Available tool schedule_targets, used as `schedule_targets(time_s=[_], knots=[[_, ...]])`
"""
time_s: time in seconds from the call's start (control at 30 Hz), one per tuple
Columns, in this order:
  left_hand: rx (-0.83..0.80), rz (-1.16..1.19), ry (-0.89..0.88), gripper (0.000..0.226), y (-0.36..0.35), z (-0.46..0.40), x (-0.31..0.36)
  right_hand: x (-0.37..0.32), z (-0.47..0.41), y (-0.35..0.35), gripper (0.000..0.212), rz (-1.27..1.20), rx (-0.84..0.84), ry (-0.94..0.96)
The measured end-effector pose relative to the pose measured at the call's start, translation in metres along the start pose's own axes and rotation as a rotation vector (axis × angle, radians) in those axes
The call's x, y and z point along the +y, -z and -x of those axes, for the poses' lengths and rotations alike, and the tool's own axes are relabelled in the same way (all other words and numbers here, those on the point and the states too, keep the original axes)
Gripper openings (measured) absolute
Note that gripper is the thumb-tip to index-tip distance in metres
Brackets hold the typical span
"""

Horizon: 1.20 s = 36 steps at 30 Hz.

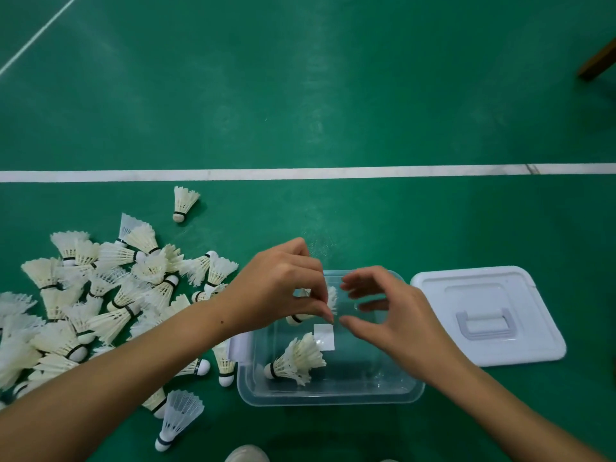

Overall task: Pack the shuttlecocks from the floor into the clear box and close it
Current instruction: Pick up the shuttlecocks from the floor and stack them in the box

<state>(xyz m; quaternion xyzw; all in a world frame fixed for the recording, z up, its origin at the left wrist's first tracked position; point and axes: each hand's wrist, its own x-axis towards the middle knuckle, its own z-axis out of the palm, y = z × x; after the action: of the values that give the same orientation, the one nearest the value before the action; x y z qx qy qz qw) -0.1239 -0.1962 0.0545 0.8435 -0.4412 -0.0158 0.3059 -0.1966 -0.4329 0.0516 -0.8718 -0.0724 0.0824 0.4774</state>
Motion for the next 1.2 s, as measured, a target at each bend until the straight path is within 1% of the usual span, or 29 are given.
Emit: schedule_targets(time_s=[0.07, 0.13, 0.23, 0.33, 0.5, 0.57, 0.67, 0.73, 0.8, 0.9, 0.97, 1.0, 1.03, 1.1, 1.2], knots=[[-0.021, 0.034, 0.001, 0.025, -0.006, -0.005, 0.0, -0.006, -0.003, -0.003, 0.051, 0.07, 0.038, 0.096], [-0.025, 0.073, 0.017, 0.026, -0.01, -0.008, -0.002, -0.004, -0.007, -0.008, 0.05, 0.076, 0.034, 0.133], [0.01, 0.126, 0.065, 0.029, -0.017, -0.01, -0.005, 0.005, -0.008, -0.012, 0.054, 0.054, 0.0, 0.079], [0.06, 0.175, 0.105, 0.03, -0.025, -0.011, -0.003, 0.013, -0.004, -0.017, 0.054, 0.145, 0.007, 0.076], [0.085, 0.247, 0.177, 0.026, -0.039, -0.007, 0.006, 0.029, 0.005, -0.022, 0.051, 0.235, 0.017, 0.064], [0.08, 0.26, 0.224, 0.032, -0.042, -0.002, 0.008, 0.034, 0.011, -0.02, 0.052, 0.262, 0.005, 0.038], [0.052, 0.268, 0.278, 0.04, -0.047, 0.008, 0.009, 0.042, 0.018, -0.016, 0.059, 0.346, 0.014, 0.018], [-0.026, 0.27, 0.374, 0.046, -0.053, 0.015, 0.007, 0.048, 0.02, -0.014, 0.065, 0.426, 0.019, 0.016], [-0.172, 0.249, 0.502, 0.056, -0.061, 0.021, 0.005, 0.05, 0.019, -0.015, 0.069, 0.52, -0.002, 0.015], [-0.412, 0.159, 0.631, 0.085, -0.076, 0.028, 0.003, 0.048, 0.017, -0.021, 0.072, 0.624, -0.076, -0.004], [-0.499, 0.113, 0.678, 0.101, -0.085, 0.027, 0.002, 0.046, 0.015, -0.027, 0.073, 0.664, -0.131, -0.049], [-0.529, 0.105, 0.705, 0.104, -0.088, 0.024, 0.002, 0.046, 0.014, -0.03, 0.072, 0.706, -0.155, -0.069], [-0.559, 0.098, 0.732, 0.104, -0.091, 0.022, 0.001, 0.047, 0.012, -0.033, 0.071, 0.753, -0.176, -0.088], [-0.619, 0.075, 0.768, 0.097, -0.096, 0.018, -0.003, 0.05, 0.009, -0.04, 0.07, 0.792, -0.22, -0.12], [-0.667, 0.038, 0.788, 0.083, -0.103, 0.019, -0.007, 0.055, 0.005, -0.049, 0.075, 0.662, -0.314, -0.148]])
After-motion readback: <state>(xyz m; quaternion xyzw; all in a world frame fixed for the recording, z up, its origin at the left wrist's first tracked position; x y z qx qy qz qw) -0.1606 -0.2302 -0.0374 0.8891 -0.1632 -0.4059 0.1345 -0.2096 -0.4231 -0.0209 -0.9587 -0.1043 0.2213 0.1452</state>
